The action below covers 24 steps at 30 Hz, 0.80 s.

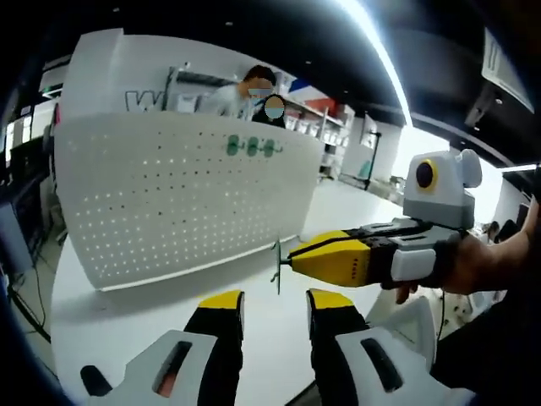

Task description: Insert the hook assembly into the mounting plate slot until the hook locks in place.

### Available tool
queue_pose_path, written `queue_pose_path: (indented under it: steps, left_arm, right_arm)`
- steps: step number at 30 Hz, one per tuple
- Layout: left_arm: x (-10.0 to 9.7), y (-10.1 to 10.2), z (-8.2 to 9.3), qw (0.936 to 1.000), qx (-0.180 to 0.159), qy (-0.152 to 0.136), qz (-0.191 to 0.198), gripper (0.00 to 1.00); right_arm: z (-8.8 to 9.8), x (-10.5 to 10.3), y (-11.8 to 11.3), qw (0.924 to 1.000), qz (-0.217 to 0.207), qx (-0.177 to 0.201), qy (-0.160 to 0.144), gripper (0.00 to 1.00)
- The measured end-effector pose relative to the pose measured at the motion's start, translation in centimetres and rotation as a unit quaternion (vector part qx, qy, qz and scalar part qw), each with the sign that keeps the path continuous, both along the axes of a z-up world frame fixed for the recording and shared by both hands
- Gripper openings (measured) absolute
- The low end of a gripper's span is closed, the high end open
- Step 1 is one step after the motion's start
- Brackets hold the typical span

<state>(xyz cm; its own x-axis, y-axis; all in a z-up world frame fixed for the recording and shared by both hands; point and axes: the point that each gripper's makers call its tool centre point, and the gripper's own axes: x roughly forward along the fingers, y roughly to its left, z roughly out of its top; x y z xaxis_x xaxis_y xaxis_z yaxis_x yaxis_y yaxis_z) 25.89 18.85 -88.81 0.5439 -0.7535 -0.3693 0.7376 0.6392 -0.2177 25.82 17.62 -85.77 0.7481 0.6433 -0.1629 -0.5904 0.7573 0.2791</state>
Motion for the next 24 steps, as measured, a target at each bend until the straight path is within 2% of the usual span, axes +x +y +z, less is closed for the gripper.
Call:
queue_pose_path:
  steps: [2,6,11,14,18,21,24]
  left_arm:
    - [0.11,0.15,0.0,1.0,-0.002,0.0,0.006,0.43]
    - [0.08,0.28,0.07,1.0,-0.003,-0.001,0.007,0.45]
    - [0.24,0.5,0.05,0.9999,-0.006,0.0,0.014,0.6]
    - [-0.04,0.43,0.1,0.9999,-0.01,0.001,0.006,0.6]
    - [0.0,0.84,-0.18,0.9998,-0.01,-0.006,0.013,0.79]
    - [-0.43,1.0,-0.23,0.9998,-0.016,-0.009,0.006,0.82]
    - [-0.44,1.02,-0.22,0.9997,-0.016,-0.015,0.009,0.9]
  right_arm:
    - [0.11,0.05,-0.07,1.0,-0.001,0.0,-0.002,0.01]
    - [0.34,0.24,-0.31,0.9999,-0.01,0.001,-0.007,0.01]
    - [0.46,0.41,-0.38,0.9999,-0.011,-0.001,-0.01,0.01]
    - [0.52,0.53,-0.45,0.9999,-0.011,-0.003,-0.013,0.01]
    - [0.84,0.77,-0.56,0.9995,-0.013,-0.009,-0.026,0.01]
    - [0.8,0.91,-0.6,0.9995,-0.015,-0.007,-0.025,0.01]
    - [0.55,1.04,-0.64,0.9995,-0.018,-0.009,-0.025,0.01]
